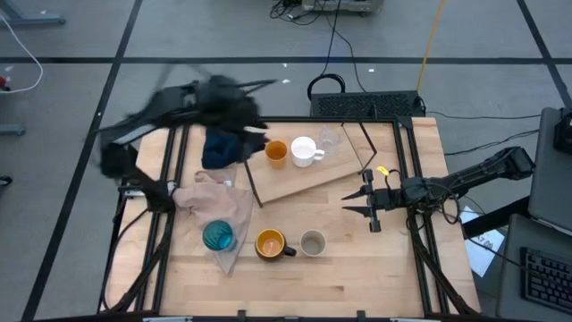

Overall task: Stack small to large cups/mugs on shelf
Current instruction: Put the gray cup on the shelf aligned with the other transparent cup

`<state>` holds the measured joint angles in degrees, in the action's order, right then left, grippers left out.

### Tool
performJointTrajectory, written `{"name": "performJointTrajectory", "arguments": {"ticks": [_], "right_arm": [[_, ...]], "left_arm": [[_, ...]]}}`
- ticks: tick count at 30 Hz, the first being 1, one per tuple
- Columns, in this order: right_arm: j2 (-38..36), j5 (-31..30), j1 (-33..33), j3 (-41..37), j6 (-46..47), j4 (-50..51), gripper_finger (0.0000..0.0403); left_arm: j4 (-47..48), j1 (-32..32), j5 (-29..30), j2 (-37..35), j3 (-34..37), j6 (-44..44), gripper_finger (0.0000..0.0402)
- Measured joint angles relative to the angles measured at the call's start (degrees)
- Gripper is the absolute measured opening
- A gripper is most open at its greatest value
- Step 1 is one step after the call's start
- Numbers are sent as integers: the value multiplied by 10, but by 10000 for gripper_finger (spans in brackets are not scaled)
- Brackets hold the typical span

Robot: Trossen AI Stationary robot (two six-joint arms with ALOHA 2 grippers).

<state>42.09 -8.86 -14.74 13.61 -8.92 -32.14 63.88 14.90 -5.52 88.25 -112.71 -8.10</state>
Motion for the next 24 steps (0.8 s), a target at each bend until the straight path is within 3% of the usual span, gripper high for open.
{"name": "performJointTrajectory", "arguments": {"ticks": [6, 12, 20, 24], "right_arm": [[-1, 0, 0, 0, 18, -27, 100], [-1, 0, 0, 0, 22, -35, 100], [-16, 0, 0, 0, 22, -46, 100], [-29, -1, 0, 0, 44, -47, 100]], "left_arm": [[42, -118, 156, -155, 24, 66, 173], [-5, -265, 339, -327, 183, 136, 172], [-79, -356, 441, -502, 439, 216, 172], [-118, -378, 440, -560, 515, 225, 172]]}}
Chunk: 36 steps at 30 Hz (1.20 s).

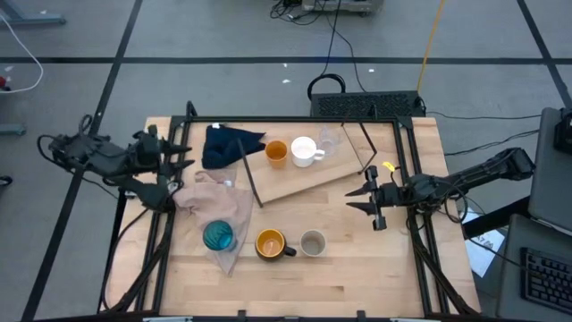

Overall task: Stack small to large cups/mugs on shelf
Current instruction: Put the gray cup on the shelf aligned with the other transparent cup

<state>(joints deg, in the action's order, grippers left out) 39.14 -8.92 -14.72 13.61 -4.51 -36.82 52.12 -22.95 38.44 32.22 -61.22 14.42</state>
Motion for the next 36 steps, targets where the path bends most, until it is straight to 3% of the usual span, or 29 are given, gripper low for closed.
{"name": "performJointTrajectory", "arguments": {"ticks": [4, 16, 27, 31, 36], "right_arm": [[-12, -2, 0, 0, 49, 8, 100], [-14, -2, 0, 0, 33, 36, 100], [-14, 1, 4, 7, 53, 26, 100], [-9, 45, 15, 82, 72, 136, 100], [29, 44, 16, 256, 45, 364, 100]], "left_arm": [[-17, -22, -5, -41, 67, 28, 172], [-167, -66, 9, -134, 278, 58, 172], [-224, -88, 27, -173, 342, 50, 172], [-224, -88, 32, -173, 344, 52, 172], [-224, -88, 31, -173, 344, 52, 172]]}}
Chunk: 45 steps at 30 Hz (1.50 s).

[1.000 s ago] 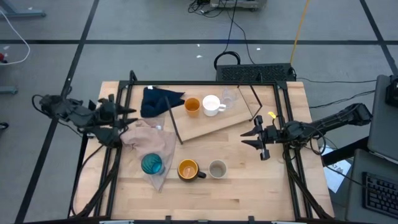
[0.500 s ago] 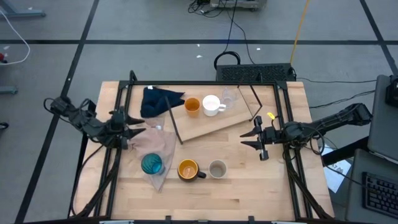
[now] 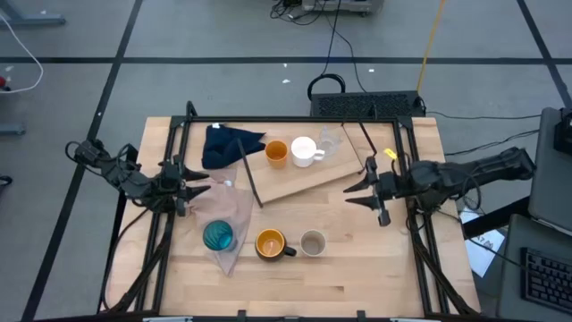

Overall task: Stack small to large cups/mugs on shelf
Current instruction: Put the gray cup on the shelf aligned with the other transparent cup

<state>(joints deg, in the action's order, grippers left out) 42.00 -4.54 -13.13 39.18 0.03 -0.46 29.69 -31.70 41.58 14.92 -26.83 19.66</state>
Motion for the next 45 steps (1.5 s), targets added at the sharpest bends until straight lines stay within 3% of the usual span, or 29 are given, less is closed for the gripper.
{"name": "performJointTrajectory", "arguments": {"ticks": [6, 15, 21, 31, 45], "right_arm": [[99, -2, 0, 149, -1, 192, 100], [262, 1, 0, 240, -3, 282, 100], [343, 3, -4, 254, 1, 286, 100], [414, 34, -5, 257, 39, 292, 100], [442, 79, -7, 257, 81, 265, 100]], "left_arm": [[1, 0, 0, 0, 0, 0, 172], [1, 0, 4, 0, 0, 2, 172], [1, 0, 4, 0, 0, 2, 172], [2, 0, 4, 0, 0, 2, 172], [19, 1, 4, 1, 0, 1, 172]]}}
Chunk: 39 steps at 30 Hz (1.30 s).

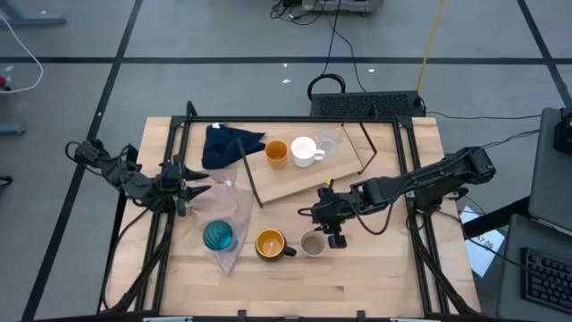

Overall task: Stack small to large cups/mugs on shelf
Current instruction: Put the gray cup on the shelf aligned with the other transparent cup

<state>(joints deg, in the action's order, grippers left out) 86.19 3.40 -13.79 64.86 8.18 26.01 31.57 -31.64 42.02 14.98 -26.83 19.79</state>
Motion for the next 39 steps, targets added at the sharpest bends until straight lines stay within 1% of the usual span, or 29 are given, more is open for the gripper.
{"name": "performJointTrajectory", "arguments": {"ticks": [5, 12, 17, 22, 26, 31, 39], "right_arm": [[0, 14, -4, 0, 3, -13, 100], [18, 14, -3, 0, 1, -14, 100], [38, 13, -1, 28, -19, 29, 100], [59, 15, -1, 55, -29, 37, 100], [78, 42, 0, 65, -30, 45, 102], [91, 43, 0, 74, -31, 60, 120], [90, 41, 3, 76, -48, 56, 155]], "left_arm": [[0, 0, 0, 0, 0, 0, 172], [0, 0, 0, 0, 0, 0, 172], [0, 0, 0, 0, 0, 0, 172], [0, 0, 0, 0, 0, 1, 172], [0, 0, 0, 0, 0, 2, 172], [5, 0, 0, 0, 0, 2, 172], [8, 0, 0, 0, 0, 4, 172]]}}
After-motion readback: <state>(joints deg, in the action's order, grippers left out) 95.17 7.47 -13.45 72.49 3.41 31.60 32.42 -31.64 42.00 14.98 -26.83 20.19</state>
